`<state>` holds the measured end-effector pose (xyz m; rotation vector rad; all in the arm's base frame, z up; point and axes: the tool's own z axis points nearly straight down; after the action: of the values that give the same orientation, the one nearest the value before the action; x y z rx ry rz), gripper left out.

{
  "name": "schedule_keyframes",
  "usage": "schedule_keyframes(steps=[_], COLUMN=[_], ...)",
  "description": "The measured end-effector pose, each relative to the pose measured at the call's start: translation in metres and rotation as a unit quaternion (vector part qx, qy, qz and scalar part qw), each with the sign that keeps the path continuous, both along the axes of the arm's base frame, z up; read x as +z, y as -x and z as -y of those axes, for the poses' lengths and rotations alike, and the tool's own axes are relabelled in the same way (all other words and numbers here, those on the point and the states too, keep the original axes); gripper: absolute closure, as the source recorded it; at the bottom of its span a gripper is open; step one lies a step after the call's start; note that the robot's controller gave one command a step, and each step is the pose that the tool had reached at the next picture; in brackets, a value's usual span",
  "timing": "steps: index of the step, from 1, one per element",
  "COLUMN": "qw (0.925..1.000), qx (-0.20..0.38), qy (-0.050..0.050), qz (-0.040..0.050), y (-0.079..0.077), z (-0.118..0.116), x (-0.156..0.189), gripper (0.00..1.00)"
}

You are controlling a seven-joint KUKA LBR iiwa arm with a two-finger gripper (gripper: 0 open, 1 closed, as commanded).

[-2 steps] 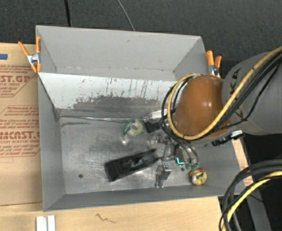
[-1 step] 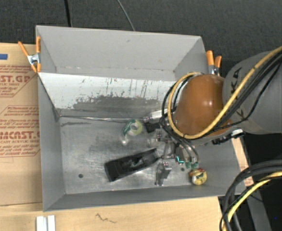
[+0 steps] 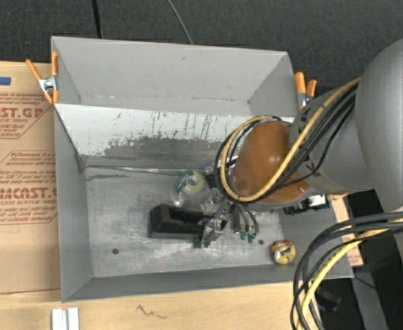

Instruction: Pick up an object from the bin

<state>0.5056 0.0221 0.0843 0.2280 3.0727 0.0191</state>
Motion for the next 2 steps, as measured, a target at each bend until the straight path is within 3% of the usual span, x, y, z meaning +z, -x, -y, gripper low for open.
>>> schedule_keyframes(steps=[1,2], qw=[1.0,0.9994], qx=[0.0,0.011], qy=[0.0,0.004], qz=[-0.0002,-0.0327], y=[0.0,0.012], z=[0.0,-0.006], x=[0.0,0.081], gripper=[1.0,1.0])
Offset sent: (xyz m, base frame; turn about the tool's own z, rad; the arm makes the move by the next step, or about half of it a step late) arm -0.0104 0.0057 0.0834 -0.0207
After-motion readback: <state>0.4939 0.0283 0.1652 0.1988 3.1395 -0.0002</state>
